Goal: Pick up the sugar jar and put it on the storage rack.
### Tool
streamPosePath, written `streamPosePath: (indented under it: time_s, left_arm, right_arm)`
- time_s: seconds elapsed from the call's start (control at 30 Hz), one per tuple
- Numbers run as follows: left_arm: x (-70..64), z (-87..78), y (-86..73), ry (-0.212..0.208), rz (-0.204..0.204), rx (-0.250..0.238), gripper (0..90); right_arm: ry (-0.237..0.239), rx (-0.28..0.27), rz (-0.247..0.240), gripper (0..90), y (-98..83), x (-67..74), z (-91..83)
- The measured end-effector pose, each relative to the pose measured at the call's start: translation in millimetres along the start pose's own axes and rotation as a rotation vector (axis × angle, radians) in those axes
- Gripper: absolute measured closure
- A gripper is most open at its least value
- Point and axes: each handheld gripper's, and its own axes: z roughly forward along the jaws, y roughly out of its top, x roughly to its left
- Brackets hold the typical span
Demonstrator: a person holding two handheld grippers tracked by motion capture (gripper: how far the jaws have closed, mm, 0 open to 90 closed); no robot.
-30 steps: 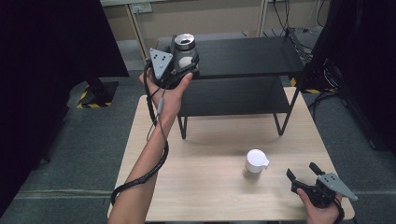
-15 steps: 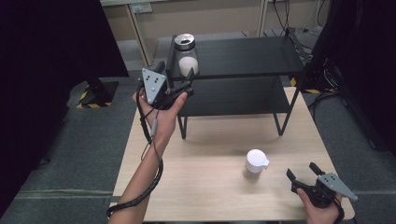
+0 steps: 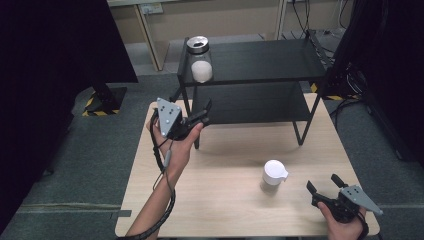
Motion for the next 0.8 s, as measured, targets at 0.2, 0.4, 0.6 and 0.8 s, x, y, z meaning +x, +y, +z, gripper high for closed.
streamPosePath:
  time_s: [0.2, 0.4, 0.6, 0.8]
  left_arm:
    - [0.9, -8.2, -15.0, -0.011, -0.019, 0.017, 9.3]
    - [0.8, -16.1, -28.0, -0.023, -0.034, 0.024, 9.3]
    - [2.1, -24.0, -39.6, -0.033, -0.035, 0.037, 9.3]
    - [5.2, -35.4, -57.7, -0.038, -0.056, 0.053, 9.4]
  right_arm:
    - [0.0, 0.002, -0.004, 6.7, 0.4, 0.4, 0.2]
    - [-0.001, 0.003, -0.008, 6.7, 0.6, 0.5, 0.3]
    - [0.0, 0.003, -0.007, 6.7, 0.4, 0.4, 0.3]
    - [-0.001, 0.002, -0.008, 6.7, 0.3, 0.5, 0.3]
